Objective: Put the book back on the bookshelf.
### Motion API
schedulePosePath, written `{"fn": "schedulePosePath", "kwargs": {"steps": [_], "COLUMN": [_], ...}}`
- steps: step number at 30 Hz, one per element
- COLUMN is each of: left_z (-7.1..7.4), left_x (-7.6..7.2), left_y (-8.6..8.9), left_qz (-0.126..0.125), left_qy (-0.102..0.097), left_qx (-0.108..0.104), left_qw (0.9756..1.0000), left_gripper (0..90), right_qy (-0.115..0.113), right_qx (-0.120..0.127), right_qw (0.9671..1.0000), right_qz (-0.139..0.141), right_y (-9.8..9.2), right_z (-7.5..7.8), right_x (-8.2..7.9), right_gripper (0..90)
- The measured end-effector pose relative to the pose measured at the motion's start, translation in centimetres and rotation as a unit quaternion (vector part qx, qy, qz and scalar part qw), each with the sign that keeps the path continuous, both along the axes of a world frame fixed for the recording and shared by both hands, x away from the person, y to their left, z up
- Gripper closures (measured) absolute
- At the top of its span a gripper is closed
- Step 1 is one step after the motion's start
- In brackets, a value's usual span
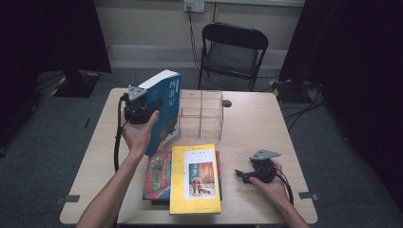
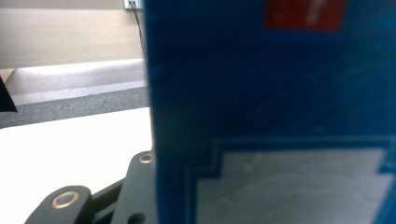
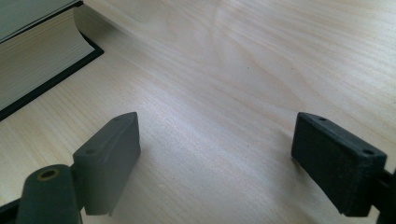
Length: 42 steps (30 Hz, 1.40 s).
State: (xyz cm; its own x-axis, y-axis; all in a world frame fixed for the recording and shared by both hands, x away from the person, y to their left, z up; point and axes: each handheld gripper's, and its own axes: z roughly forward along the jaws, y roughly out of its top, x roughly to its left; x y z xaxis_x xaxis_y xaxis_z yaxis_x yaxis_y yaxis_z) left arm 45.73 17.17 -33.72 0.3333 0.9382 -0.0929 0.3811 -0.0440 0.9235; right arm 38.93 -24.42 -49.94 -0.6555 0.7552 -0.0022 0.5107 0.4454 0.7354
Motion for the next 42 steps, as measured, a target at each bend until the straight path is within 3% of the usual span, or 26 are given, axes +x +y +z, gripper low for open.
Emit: {"fn": "schedulePosePath", "kwargs": {"steps": [4, 9, 13, 20, 23, 26, 36, 39, 42], "left_z": [-0.6, -1.2, -2.2, -3.0, -3.4, -4.0, -4.6, -4.9, -5.1], "left_x": [0.9, 1.7, 2.7, 3.5, 3.9, 3.4, 1.6, 0.9, 0.3], "left_y": [-0.3, -0.7, -1.2, -1.2, -1.4, -1.6, -0.7, -0.2, 0.0], "left_qz": [0.008, 0.015, 0.025, 0.029, 0.025, 0.016, 0.001, -0.004, -0.01], "left_qy": [0.001, -0.013, -0.013, -0.051, -0.056, -0.068, -0.057, -0.051, -0.057], "left_qx": [-0.01, -0.011, -0.01, -0.03, -0.03, -0.013, -0.01, -0.019, -0.01], "left_qw": [0.9999, 0.9997, 0.9996, 0.9978, 0.9977, 0.9975, 0.9984, 0.9985, 0.9983], "left_gripper": [62.0, 61.9, 61.8, 61.7, 61.6, 61.6, 60.6, 60.2, 60.4], "right_qy": [0.001, 0.001, 0.0, 0.0, 0.0, 0.0, -0.001, -0.001, -0.001], "right_qx": [0.001, 0.001, 0.001, 0.001, 0.001, 0.002, 0.001, 0.001, 0.001], "right_qw": [1.0, 1.0, 1.0, 1.0, 1.0, 1.0, 1.0, 1.0, 1.0], "right_qz": [0.002, 0.002, 0.003, 0.003, 0.003, 0.003, 0.005, 0.004, 0.004], "right_y": [0.0, 0.0, 0.0, 0.0, 0.0, 0.0, 0.0, 0.0, 0.0], "right_z": [0.0, 0.0, 0.0, 0.0, 0.0, 0.0, 0.0, 0.0, 0.0], "right_x": [-0.1, -0.1, 0.0, 0.0, 0.0, 0.0, 0.0, 0.0, 0.0], "right_gripper": [15.1, 15.2, 15.2, 15.2, 15.2, 15.2, 15.2, 15.2, 15.2]}}
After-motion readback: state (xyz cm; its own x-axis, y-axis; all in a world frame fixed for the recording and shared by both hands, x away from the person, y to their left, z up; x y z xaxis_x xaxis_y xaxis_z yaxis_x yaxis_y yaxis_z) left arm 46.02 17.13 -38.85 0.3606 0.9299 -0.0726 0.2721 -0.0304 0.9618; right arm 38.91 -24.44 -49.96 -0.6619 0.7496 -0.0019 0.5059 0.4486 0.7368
